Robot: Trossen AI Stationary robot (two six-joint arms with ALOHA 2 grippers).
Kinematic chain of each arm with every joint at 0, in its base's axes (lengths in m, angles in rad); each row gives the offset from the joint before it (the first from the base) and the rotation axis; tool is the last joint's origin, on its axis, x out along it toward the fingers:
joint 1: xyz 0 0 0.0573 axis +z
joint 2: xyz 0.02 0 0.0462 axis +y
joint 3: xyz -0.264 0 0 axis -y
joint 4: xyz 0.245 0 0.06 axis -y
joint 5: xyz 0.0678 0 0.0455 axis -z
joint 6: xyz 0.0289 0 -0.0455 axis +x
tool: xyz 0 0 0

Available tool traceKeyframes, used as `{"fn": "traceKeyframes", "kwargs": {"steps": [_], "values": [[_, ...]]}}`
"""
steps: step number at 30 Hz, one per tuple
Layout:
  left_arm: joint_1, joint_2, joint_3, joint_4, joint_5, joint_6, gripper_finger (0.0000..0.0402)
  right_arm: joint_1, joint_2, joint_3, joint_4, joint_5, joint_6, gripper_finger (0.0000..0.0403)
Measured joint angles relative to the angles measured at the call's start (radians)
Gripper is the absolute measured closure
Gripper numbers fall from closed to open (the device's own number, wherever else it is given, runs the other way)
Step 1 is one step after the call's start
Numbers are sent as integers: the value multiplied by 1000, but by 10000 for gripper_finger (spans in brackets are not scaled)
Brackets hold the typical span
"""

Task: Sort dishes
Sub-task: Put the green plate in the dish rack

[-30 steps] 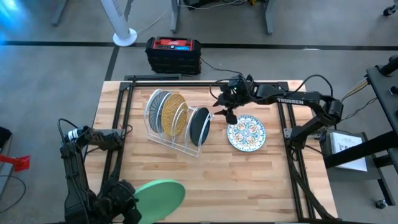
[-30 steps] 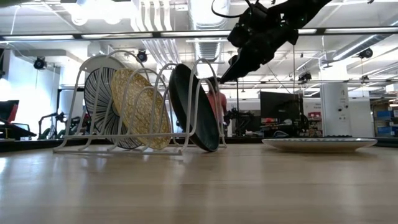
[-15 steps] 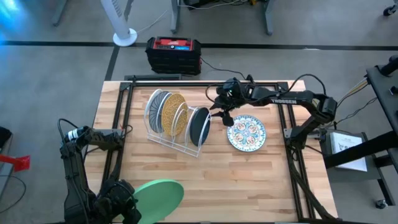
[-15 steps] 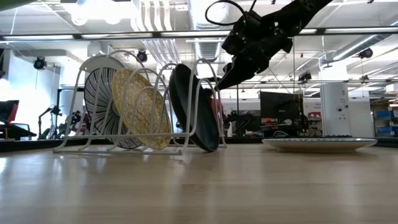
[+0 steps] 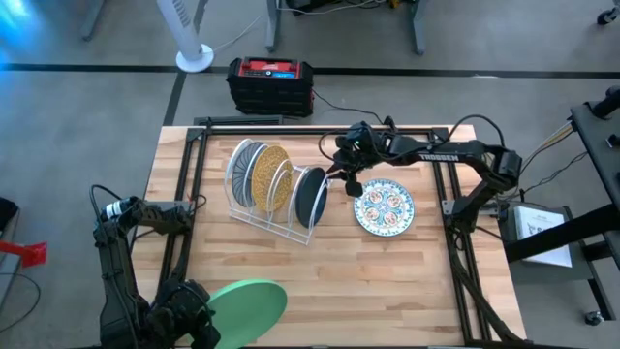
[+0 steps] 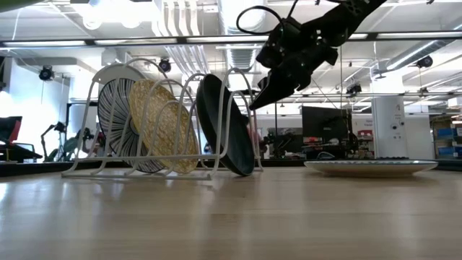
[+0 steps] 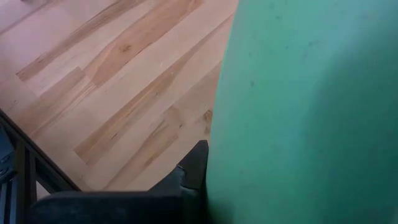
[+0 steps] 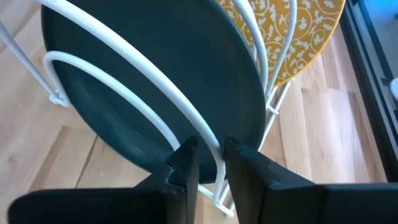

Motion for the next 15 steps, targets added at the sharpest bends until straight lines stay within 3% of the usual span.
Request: {"fn": "traceKeyframes", "kwargs": {"steps": [8,15], "values": [[0,0,0,0,0,-3,358,-1,2,0,-1,4,-16,370],[0,0,0,0,0,-8,358,-3,2,2,-10,6,-27,371]]}}
